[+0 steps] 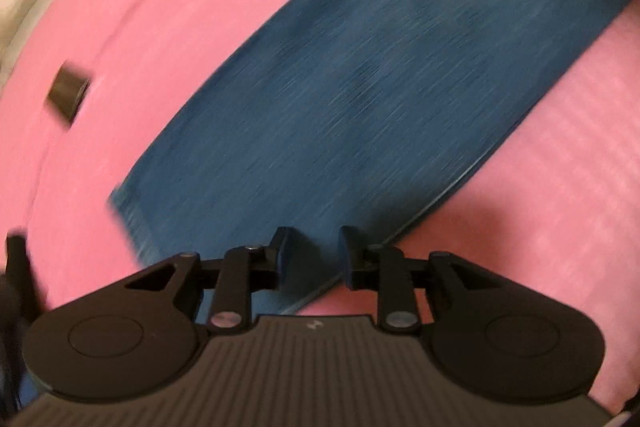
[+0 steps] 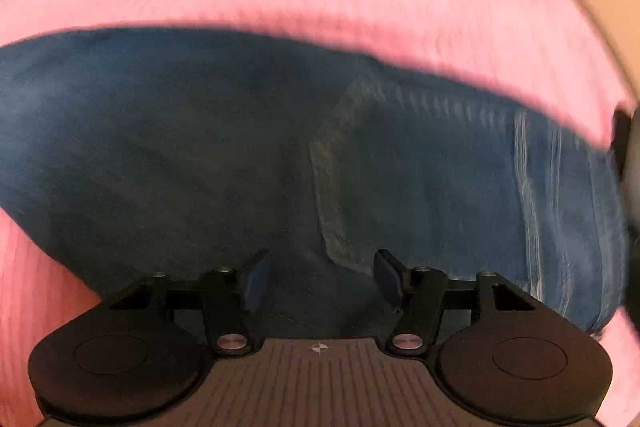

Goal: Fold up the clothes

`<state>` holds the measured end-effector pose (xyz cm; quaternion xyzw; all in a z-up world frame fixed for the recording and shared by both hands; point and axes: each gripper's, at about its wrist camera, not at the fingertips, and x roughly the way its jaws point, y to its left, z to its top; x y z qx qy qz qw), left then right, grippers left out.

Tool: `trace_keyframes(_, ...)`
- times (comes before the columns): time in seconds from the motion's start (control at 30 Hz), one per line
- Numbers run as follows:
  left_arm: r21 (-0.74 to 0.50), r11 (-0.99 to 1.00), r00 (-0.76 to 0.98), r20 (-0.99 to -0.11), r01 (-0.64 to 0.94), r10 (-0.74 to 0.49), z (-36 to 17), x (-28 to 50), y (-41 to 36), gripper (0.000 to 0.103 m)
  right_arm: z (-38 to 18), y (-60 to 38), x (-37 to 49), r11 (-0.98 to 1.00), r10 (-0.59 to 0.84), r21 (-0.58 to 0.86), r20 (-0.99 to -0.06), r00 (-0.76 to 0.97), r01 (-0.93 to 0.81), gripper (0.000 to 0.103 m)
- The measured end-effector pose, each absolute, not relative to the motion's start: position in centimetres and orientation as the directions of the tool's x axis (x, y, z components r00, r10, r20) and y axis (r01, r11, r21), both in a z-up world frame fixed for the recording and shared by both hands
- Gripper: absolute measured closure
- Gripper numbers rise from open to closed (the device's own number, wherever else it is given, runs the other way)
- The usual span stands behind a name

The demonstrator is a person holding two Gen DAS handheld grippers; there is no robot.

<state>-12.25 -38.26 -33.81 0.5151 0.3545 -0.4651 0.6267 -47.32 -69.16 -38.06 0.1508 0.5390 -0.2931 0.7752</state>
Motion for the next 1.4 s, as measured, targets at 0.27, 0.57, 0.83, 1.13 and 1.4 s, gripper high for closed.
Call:
trace_keyframes(0.27, 0.341, 0.210, 0.380, -0.907, 0.916, -0.181, -32.0, -7.4, -29.0, 0.075, -35.5, -52.4, -31.4, 0.980, -0.133, -0.042, -0.861, 0.490, 0.193, 0.043)
trace_keyframes(0.57, 0.268, 0.396, 0.390, -0.881, 0.878, -0.268, -29.6, -3.9, -21.8, 0.066, -41.2, -33.6, -11.9, 0.946, -0.036, -0.228, -0.779, 0.626, -0.230, 0.044)
trace_keyframes(0.83, 0.219, 0.424, 0.366, -0.880, 0.879, -0.303, -30.0, -2.4, -19.5, 0.064, -47.3, -30.1, -6.8, 0.847, -0.128, -0.425, -0.746, 0.654, -0.319, 0.065)
trace_keyframes(1.13, 0.236, 0.332, 0.356, -0.860, 0.913, -0.366, -28.4, -3.5, -22.1, 0.063, -40.5, -33.6, -9.0, 0.973, -0.101, -0.222, -0.674, 0.732, -0.070, 0.085)
trace_keyframes(1.4, 0.239, 0.140, 0.277, -0.828, 0.961, -0.488, -24.9, -8.6, -32.2, 0.063, -28.9, -48.4, -21.9, 0.861, -0.351, 0.171, -0.480, 0.804, 0.478, 0.086)
